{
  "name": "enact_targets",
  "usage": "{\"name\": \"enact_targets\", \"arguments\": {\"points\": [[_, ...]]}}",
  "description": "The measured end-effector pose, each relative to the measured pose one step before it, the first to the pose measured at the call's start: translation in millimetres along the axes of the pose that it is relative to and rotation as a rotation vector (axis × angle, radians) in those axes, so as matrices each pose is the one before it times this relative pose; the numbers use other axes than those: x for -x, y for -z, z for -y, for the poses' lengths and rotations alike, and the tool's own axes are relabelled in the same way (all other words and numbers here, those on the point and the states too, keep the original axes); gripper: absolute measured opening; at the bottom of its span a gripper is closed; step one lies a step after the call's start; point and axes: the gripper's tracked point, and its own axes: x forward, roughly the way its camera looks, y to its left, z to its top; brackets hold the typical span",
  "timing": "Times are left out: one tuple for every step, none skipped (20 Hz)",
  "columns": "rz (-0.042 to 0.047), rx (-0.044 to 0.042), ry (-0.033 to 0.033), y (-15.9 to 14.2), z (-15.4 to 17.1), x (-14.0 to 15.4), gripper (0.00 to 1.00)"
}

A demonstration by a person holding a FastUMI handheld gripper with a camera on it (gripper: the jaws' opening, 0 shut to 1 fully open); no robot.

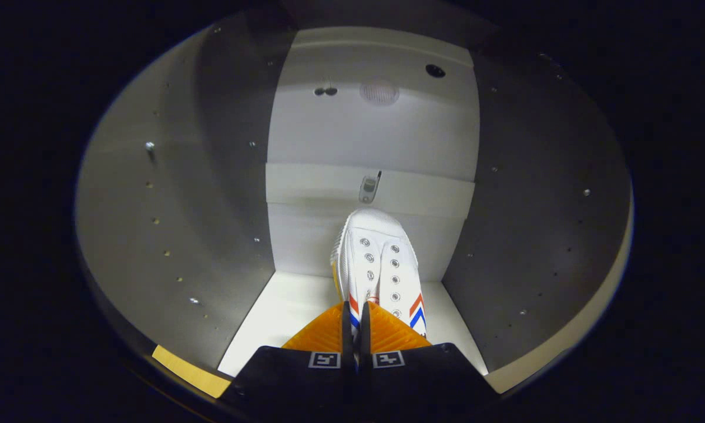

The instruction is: Open the shoe cabinet door, grab the shoes and put them into the shoe cabinet, then close the shoe cabinet door.

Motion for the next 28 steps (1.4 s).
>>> {"name": "enact_targets", "arguments": {"points": [[-0.02052,0.00524,-0.00022,7.33,-0.5,-9.61,0.05],[-0.02209,0.00602,-0.00063,8.52,-2.22,-10.23,0.05],[-0.0237,0.00212,0.00226,7.04,-0.36,-8.16,0.05],[-0.02589,-0.00088,-0.00302,7.65,-2.6,-6.62,0.05],[-0.00661,-0.00566,0.00261,2.24,-2.01,-7.62,0.05],[-0.0115,-0.00979,0.00288,2.73,-0.96,-5.35,0.05],[-0.01704,-0.01421,-0.00041,3.77,-2.31,-4.38,0.05],[-0.01651,-0.01205,0.00201,4.86,-1.23,-3.67,0.05],[-0.00935,-0.00372,0.00496,2.22,-0.63,-0.82,0.05],[-0.00173,-0.002,0.00804,1.34,-1.02,-2.13,0.08],[0.01335,0.00211,0.00662,-4.82,-0.49,4.26,0.1],[0.01771,-0.00355,0.00929,-3.71,0.52,-1.8,0.18],[0.02339,0.00095,0.01352,-7.54,2.52,7.37,0.22],[0.0204,-0.0032,-0.00014,-6.06,-0.86,7.3,0.25],[0.0109,-0.00428,-0.00513,-2.6,-1.72,7.1,0.25],[0.00995,-0.00225,-0.0118,-3.0,-2.97,9.5,0.29],[0.01529,-0.00463,-0.00609,-1.23,-2.01,12.67,0.35],[0.01331,-0.00509,-0.00048,-2.74,0.35,10.85,0.55],[0.023,-0.00838,-0.01425,-3.76,-3.1,12.04,0.74],[0.01731,-0.00633,-0.00829,-2.53,-3.38,16.39,0.73],[0.02237,-0.00622,-0.00679,-3.64,-0.65,15.29,0.77],[0.02568,-0.00734,0.00064,-4.51,0.89,14.54,0.88],[0.03736,-0.00452,0.00016,-8.36,0.22,20.44,0.99],[0.03319,-0.00078,0.00264,-6.55,1.42,16.31,0.98],[0.0346,0.00388,0.00345,-7.52,2.85,19.53,0.98],[0.0359,0.00706,-0.00008,-8.49,1.92,19.31,0.98],[0.02879,0.01026,0.00553,-7.63,3.65,19.06,0.98],[0.02509,0.01371,0.00195,-5.82,4.12,19.5,0.98]]}}
